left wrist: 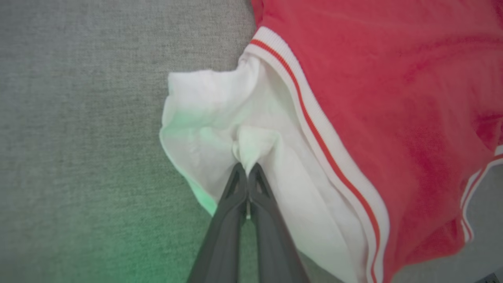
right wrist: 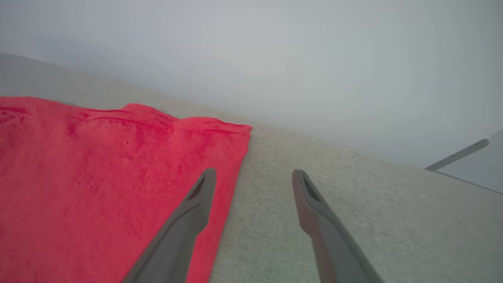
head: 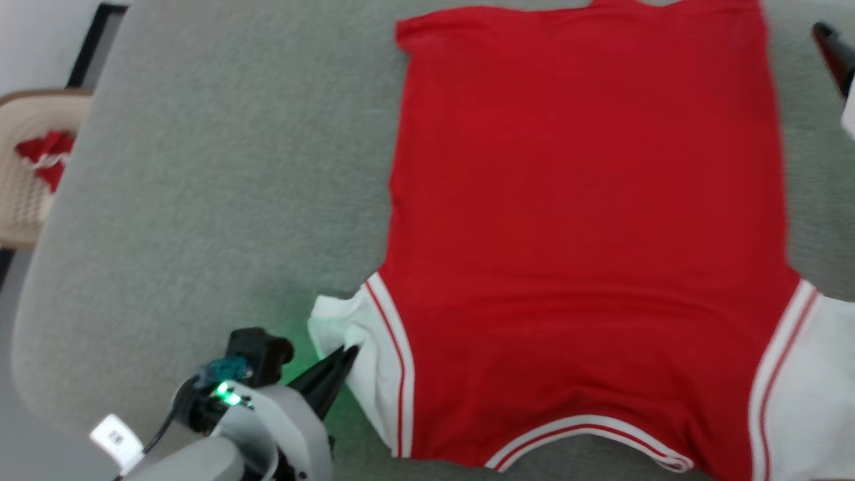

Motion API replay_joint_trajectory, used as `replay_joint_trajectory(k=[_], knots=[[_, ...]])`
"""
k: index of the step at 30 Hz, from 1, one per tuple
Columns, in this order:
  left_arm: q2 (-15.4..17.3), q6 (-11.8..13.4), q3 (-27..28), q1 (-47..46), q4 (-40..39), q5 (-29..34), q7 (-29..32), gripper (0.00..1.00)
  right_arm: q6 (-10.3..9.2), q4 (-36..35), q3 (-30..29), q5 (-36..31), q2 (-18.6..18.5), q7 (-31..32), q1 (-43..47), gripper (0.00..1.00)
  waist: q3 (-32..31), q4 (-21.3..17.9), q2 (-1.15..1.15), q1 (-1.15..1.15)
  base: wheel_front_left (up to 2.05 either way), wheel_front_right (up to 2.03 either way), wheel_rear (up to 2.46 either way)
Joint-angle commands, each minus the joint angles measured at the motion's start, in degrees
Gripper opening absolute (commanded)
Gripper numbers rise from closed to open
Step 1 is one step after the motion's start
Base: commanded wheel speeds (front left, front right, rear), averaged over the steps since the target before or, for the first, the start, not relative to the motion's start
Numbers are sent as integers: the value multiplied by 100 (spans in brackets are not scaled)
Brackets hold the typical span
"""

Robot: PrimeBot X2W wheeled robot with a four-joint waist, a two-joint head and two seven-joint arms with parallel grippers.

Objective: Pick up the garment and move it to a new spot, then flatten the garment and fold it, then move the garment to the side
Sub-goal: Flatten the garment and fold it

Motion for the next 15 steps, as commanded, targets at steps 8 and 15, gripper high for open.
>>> replay_joint_trajectory(k=[8, 15], knots=[[-637, -480, -266, -391, 471, 191, 68, 0, -9, 1770, -324, -350, -49, 77, -1030, 100, 659, 1133, 0, 0, 0, 0, 0], [-907, -706, -411, -380, 812, 195, 20, 0, -9, 2808, -485, -773, -173, 278, -1568, 100, 781, 1454, 0, 0, 0, 0, 0]])
